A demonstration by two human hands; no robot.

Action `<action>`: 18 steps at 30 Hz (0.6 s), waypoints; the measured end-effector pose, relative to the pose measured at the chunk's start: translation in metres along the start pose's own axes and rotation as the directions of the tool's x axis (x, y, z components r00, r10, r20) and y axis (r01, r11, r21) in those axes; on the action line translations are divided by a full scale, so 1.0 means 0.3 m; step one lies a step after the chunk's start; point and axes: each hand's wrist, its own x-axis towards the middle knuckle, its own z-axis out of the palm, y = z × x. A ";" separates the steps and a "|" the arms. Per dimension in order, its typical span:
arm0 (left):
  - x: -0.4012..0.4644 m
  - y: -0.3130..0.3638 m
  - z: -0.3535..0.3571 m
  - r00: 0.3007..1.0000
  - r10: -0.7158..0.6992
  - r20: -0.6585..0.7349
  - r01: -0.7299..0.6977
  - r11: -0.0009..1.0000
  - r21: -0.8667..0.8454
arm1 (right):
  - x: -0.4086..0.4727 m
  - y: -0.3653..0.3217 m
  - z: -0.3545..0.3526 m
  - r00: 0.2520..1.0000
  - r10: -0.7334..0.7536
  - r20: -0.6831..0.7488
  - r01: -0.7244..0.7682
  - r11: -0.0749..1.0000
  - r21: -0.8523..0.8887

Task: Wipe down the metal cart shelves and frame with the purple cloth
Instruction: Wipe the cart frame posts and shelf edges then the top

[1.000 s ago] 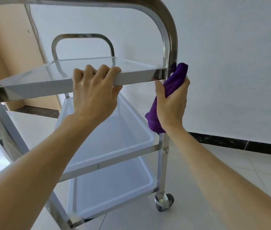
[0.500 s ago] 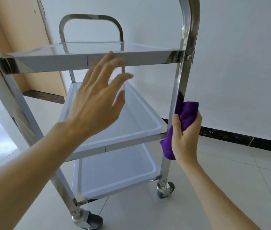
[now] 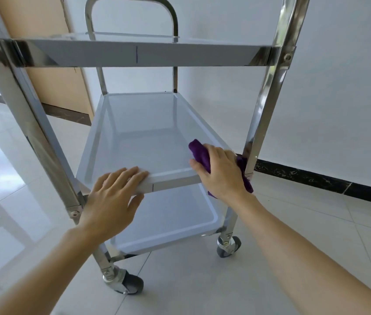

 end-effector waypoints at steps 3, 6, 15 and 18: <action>-0.012 0.023 0.036 0.997 -0.062 -0.051 0.062 0.998 -0.007 | -0.013 -0.091 0.066 0.993 -0.033 -0.110 0.029 0.999 -0.036; -0.017 0.016 0.054 0.994 -0.058 -0.095 0.058 0.998 -0.004 | -0.040 -0.217 0.149 0.986 -0.131 -0.108 0.128 0.991 -0.026; -0.024 0.006 0.054 0.996 -0.025 -0.080 0.025 1.000 -0.004 | 0.004 -0.006 0.033 0.983 -0.110 -0.146 0.101 0.993 -0.065; -0.019 0.023 0.040 0.998 -0.038 -0.041 0.037 0.999 -0.033 | 0.014 0.007 0.052 0.976 -0.007 -0.217 -0.007 0.998 -0.064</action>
